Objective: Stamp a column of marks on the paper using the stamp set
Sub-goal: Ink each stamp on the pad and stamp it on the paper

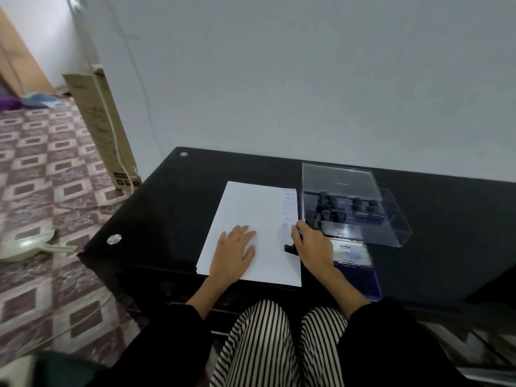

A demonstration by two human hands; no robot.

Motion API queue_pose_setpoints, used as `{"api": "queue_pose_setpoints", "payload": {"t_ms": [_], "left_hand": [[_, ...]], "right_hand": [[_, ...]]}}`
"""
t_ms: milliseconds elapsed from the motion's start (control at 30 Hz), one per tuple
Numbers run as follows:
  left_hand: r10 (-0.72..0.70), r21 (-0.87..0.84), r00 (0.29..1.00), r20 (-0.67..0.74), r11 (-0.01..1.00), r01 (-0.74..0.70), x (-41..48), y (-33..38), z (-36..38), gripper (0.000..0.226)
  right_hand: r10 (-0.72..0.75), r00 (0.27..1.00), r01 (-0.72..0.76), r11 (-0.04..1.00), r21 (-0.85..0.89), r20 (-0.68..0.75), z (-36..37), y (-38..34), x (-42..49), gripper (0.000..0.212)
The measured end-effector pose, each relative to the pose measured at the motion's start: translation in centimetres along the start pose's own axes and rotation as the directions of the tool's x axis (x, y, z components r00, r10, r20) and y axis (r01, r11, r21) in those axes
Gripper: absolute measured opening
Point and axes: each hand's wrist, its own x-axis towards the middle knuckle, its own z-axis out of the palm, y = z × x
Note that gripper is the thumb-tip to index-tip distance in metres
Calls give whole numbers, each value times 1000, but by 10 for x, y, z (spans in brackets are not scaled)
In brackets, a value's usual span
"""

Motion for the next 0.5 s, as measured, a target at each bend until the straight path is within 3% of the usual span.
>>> {"api": "queue_pose_setpoints", "payload": {"t_ms": [400, 500], "left_hand": [[0, 11, 1000, -21, 1000, 1, -2, 0, 1, 82], [-4, 9, 1000, -10, 1000, 4, -1, 0, 0, 72]], "right_hand": [[-53, 998, 45, 981, -191, -40, 12, -8, 7, 28], [-61, 993, 42, 981, -188, -98, 19, -8, 8, 29]]}}
